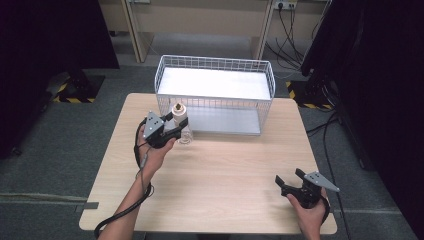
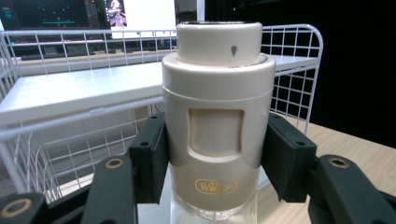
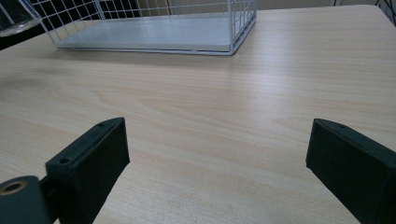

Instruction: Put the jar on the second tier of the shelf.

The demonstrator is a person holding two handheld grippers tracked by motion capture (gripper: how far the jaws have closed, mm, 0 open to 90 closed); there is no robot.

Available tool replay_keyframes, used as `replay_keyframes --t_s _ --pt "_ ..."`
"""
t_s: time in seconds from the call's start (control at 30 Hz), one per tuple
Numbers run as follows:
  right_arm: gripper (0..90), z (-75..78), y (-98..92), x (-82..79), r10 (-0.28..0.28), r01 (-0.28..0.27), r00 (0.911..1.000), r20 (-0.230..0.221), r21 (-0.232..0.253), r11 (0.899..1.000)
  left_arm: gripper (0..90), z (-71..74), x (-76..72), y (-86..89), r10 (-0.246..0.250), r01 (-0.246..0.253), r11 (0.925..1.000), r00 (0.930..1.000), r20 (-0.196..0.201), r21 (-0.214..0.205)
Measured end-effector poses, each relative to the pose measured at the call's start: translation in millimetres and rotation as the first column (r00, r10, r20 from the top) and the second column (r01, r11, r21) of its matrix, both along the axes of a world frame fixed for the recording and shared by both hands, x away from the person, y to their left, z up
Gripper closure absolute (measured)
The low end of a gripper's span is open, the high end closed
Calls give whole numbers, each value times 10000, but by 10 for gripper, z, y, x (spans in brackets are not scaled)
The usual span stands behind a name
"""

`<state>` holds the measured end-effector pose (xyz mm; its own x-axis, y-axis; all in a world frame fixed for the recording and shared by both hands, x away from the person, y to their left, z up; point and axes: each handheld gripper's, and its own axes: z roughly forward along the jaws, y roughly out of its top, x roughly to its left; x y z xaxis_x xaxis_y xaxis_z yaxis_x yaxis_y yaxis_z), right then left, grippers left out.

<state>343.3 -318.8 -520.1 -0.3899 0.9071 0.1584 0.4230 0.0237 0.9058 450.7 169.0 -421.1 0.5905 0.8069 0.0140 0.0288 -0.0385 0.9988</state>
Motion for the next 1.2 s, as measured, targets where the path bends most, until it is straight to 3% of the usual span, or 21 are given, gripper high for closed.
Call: replay_keyframes --t_s 0.83,1.2 --pt "61 0 -1 -1 -15 15 10000 10 15 10000 457 448 -50 36 108 -102 9999 9981 610 -98" --pt "61 0 -1 -3 -22 22 10000 15 24 10000 457 643 -13 96 420 -414 9991 9961 776 -95"
